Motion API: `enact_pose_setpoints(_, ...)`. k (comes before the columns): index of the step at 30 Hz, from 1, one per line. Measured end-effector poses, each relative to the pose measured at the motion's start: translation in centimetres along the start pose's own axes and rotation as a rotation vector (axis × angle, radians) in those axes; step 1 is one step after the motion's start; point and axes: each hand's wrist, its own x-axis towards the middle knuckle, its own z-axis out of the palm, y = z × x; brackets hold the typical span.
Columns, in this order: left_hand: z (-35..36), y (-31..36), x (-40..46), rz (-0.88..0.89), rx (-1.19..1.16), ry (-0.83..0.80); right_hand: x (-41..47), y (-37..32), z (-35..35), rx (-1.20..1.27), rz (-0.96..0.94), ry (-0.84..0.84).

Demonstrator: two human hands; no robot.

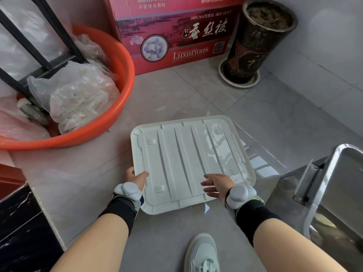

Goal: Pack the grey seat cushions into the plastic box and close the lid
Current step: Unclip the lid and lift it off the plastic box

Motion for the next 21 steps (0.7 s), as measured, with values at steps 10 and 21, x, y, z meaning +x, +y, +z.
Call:
enact_pose_setpoints(10,0.7,-0.6,-1.0,-0.126,0.147,-0.059,0.0,0.2,-0.3,0.022,-0.014,-0.014)
enact_pose_setpoints(21,0.1,5.9,-6.1,0.060,0.157,-0.097,-6.2,-3.7,-1.5,0.128,-0.146,-0.033)
